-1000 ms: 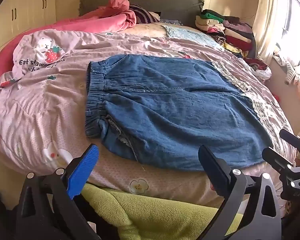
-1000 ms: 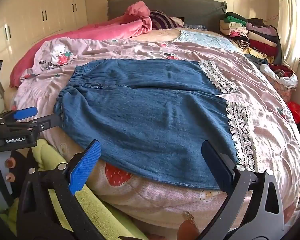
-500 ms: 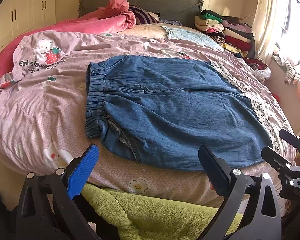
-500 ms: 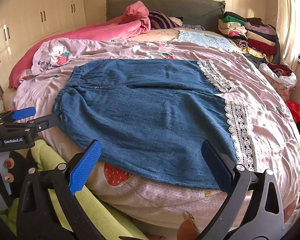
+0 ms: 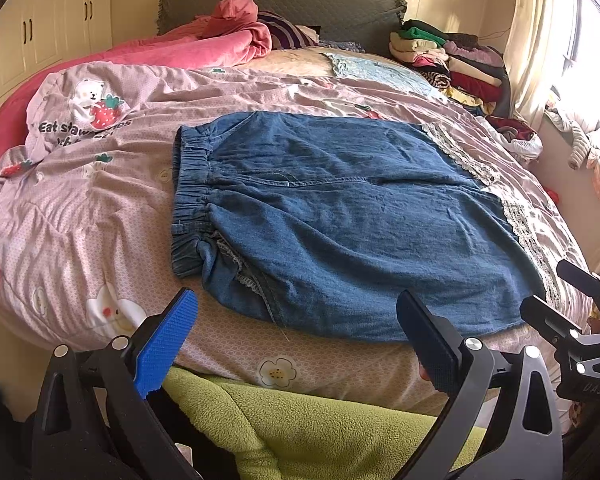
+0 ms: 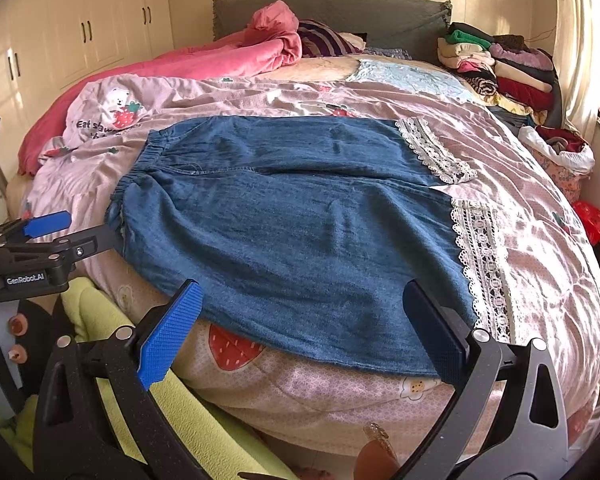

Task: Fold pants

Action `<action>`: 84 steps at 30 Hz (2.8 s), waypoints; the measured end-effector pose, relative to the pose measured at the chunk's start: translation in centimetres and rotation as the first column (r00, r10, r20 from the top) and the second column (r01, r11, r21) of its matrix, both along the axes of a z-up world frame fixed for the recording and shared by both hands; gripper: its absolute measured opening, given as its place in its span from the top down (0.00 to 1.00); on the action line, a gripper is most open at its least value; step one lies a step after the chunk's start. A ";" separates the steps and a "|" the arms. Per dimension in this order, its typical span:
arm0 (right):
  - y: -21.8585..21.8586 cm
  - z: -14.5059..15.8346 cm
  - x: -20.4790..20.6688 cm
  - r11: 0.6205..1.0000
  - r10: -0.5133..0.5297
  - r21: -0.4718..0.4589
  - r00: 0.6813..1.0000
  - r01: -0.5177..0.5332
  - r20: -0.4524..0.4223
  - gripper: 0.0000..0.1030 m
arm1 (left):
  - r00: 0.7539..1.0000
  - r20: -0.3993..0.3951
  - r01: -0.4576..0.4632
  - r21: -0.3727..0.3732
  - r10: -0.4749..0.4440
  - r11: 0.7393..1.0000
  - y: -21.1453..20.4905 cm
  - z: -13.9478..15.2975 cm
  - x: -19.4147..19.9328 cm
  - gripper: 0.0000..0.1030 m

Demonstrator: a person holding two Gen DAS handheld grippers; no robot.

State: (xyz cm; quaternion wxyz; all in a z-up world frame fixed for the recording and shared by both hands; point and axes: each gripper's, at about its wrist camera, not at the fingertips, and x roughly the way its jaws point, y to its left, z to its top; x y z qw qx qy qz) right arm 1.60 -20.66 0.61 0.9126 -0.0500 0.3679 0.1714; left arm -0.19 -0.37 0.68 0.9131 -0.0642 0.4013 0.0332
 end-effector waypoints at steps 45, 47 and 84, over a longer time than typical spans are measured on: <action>4.2 1.4 5.9 0.997 0.079 -0.025 0.996 -0.078 0.048 0.08 | 0.995 0.001 -0.095 0.003 0.095 0.995 5.2 0.9 5.0 0.04; 4.7 1.6 6.7 0.996 0.093 -0.022 0.994 -0.092 0.056 0.08 | 0.994 0.002 -0.109 0.008 0.109 0.994 5.8 0.9 5.4 0.04; 14.8 -1.4 29.5 0.953 0.252 -0.154 0.966 -0.259 -0.062 0.08 | 0.985 -0.120 -0.127 -0.016 0.125 0.992 17.5 -3.9 23.6 0.04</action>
